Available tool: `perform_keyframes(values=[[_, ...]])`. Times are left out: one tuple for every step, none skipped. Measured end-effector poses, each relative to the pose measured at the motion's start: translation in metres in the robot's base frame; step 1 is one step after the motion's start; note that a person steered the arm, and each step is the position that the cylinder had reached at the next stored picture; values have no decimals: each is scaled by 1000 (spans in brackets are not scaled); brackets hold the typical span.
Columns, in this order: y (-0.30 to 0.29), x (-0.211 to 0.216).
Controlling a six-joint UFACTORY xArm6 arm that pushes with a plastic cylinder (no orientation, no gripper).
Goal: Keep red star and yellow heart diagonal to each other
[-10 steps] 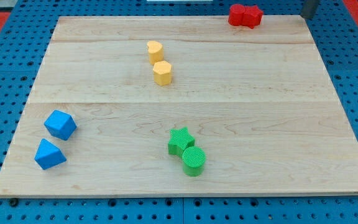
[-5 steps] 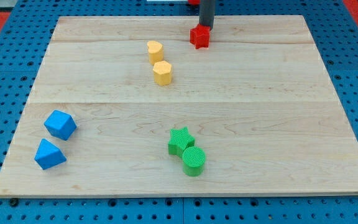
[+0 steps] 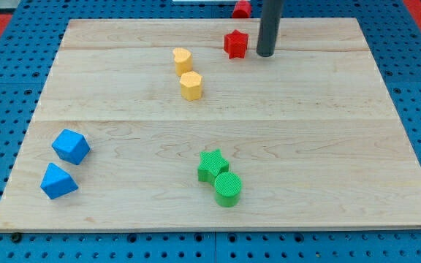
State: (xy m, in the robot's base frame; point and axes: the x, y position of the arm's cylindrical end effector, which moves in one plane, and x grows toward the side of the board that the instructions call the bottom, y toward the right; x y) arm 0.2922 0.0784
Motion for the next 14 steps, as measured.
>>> perform_keyframes(values=[[-35,8],[-20,11],[-26,29],[-102,29],[-154,26],[-115,7],[-120,7],[-120,-1],[-102,13],[-96,6],[-92,-39],[-87,-44],[-83,10],[-45,7]])
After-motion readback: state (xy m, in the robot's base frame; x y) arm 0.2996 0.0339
